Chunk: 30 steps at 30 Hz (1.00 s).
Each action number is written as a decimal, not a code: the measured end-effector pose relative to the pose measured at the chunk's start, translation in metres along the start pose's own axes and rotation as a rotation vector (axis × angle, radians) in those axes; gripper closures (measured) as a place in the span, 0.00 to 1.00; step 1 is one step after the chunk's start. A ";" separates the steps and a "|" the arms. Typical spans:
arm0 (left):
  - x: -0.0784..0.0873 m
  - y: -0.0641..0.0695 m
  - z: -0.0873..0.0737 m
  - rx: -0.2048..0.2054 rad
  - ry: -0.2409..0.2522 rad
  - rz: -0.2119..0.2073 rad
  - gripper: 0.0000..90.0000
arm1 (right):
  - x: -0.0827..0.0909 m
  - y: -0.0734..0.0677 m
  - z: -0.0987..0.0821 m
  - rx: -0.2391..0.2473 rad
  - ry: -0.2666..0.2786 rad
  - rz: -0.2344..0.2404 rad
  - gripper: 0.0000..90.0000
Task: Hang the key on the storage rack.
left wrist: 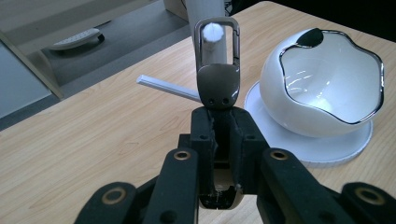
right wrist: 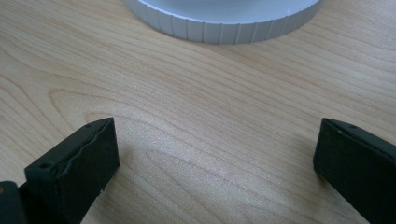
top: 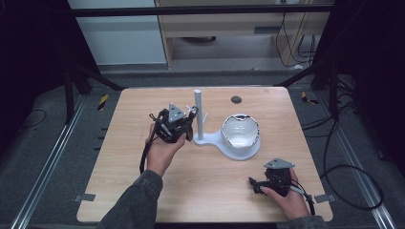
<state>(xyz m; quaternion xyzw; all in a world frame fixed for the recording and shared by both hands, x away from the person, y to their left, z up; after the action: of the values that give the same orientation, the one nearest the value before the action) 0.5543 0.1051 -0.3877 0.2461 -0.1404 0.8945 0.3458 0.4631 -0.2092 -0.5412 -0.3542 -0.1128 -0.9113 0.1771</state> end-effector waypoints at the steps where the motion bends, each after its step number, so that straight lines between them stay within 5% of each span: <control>1: -0.001 0.000 0.000 0.001 0.000 -0.001 0.90 | 0.000 0.000 0.000 0.000 0.000 0.000 0.01; 30: -0.017 0.002 -0.005 0.030 0.022 -0.001 0.90 | 0.000 0.000 0.000 0.002 0.000 0.006 0.01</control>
<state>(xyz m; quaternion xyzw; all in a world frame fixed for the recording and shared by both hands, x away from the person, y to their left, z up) 0.5621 0.0965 -0.4009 0.2413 -0.1230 0.8991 0.3438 0.4628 -0.2094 -0.5410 -0.3545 -0.1128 -0.9106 0.1801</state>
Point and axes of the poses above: each handheld gripper's, and its own axes: x roughly backward along the jaws, z roughly out of its top, y roughly to its right, the point moved 4 cm from there along -x, roughly forward along the jaws, and after that the axes turned 6 degrees about -z, right-handed, at the moved point
